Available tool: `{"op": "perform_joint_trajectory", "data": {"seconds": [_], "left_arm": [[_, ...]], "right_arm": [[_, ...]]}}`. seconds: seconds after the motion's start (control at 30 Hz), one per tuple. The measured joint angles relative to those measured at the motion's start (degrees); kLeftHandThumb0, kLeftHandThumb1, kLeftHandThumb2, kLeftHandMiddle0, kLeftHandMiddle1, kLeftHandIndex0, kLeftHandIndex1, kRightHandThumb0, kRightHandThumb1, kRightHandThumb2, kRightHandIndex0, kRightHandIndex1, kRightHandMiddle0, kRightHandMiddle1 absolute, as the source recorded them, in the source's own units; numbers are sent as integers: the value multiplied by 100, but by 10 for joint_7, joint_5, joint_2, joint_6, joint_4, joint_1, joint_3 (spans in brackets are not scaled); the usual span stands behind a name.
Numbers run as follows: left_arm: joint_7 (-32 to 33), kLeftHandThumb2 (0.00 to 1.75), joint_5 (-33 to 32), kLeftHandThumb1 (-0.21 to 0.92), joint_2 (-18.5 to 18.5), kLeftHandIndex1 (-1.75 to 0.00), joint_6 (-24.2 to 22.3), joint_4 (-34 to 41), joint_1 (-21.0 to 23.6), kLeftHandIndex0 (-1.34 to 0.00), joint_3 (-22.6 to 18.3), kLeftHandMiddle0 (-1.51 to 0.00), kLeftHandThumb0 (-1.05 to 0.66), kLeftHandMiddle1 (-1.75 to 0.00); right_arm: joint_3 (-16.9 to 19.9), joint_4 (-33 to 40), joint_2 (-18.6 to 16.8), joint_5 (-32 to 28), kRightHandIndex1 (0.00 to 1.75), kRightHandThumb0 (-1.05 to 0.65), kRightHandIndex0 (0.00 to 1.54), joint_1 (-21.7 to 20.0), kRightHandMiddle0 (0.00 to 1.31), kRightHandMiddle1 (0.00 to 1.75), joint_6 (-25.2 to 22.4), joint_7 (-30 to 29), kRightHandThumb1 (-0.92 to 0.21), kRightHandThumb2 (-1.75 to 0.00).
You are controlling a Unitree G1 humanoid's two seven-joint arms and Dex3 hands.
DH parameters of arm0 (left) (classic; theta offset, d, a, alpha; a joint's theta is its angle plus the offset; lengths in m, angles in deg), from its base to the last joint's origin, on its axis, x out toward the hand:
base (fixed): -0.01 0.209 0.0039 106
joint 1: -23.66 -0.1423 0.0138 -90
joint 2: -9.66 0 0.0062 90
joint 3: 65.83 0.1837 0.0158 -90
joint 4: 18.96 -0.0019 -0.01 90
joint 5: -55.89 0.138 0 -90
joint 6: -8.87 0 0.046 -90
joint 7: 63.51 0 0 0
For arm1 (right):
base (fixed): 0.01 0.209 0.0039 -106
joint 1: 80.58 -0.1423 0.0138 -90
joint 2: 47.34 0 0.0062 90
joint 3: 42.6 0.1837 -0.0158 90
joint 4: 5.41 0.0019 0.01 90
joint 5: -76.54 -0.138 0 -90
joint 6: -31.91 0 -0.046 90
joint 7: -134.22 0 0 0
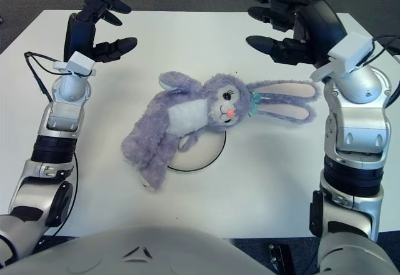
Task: Put the doll into the plate.
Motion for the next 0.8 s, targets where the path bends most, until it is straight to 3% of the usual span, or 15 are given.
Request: {"op": "perform_joint_trajectory", "data": {"seconds": [0.5, 0.63, 0.8], "left_arm": [[2, 21, 0, 92, -9, -131, -11, -23, -3, -47, -1, -52, -1, -139], [2, 21, -1, 92, -9, -130, -14, -26, -6, -47, -2, -52, -1, -139], [2, 21, -7, 92, -9, -131, -15, -30, -7, -46, -4, -52, -1, -139]], "right_arm": [[49, 10, -31, -52, 3, -50, 66, 1, 54, 6, -86, -48, -92, -46], [66, 19, -48, -63, 4, -48, 69, 19, 55, 6, -79, -60, -92, -45], [93, 6, -68, -81, 4, -47, 70, 77, 55, 6, -25, -50, -92, -44]]}}
